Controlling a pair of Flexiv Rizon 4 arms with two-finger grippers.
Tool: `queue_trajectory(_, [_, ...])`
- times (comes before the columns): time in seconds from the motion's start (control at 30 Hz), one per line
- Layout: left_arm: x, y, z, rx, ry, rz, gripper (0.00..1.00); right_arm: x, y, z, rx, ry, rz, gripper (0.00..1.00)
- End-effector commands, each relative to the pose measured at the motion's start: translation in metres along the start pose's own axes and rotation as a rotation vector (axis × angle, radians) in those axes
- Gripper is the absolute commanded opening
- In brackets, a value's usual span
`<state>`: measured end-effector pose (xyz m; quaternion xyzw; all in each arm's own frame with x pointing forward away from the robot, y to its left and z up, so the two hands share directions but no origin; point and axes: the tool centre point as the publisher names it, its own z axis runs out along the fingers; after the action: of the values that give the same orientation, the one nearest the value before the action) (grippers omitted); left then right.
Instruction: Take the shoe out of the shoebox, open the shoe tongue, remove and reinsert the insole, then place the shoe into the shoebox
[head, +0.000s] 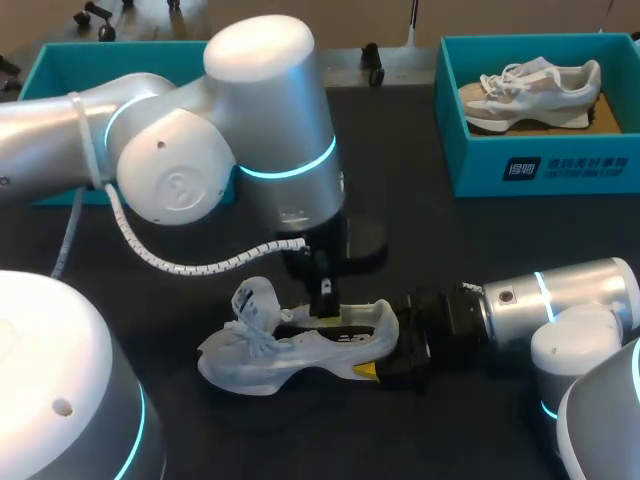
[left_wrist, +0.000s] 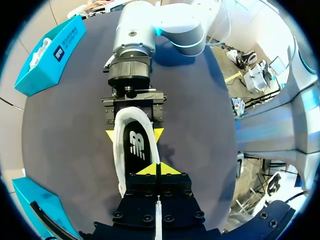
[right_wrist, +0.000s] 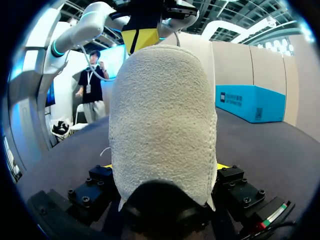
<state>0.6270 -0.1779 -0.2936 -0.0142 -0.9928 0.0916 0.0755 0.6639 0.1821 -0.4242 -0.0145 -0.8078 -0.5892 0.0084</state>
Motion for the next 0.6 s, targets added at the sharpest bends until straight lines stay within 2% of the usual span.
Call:
queue_trajectory(0.03, [0.000, 0.000, 0.000, 0.000, 0.001, 0.001, 0.00, 0.000, 0.001, 0.001, 0.006, 0.000, 0.000, 0.00])
queue_trajectory(0.23, [0.000, 0.000, 0.000, 0.000, 0.001, 0.001, 0.00, 0.000, 0.001, 0.001, 0.006, 0.000, 0.000, 0.00])
queue_trajectory(0.37, [-0.013, -0.002, 0.011, -0.018, 0.019, -0.014, 0.00, 0.000, 0.001, 0.001, 0.006, 0.000, 0.000, 0.00])
queue_trajectory(0.6, [-0.023, 0.002, 0.020, -0.019, 0.002, 0.004, 0.00, 0.000, 0.001, 0.001, 0.006, 0.000, 0.000, 0.00])
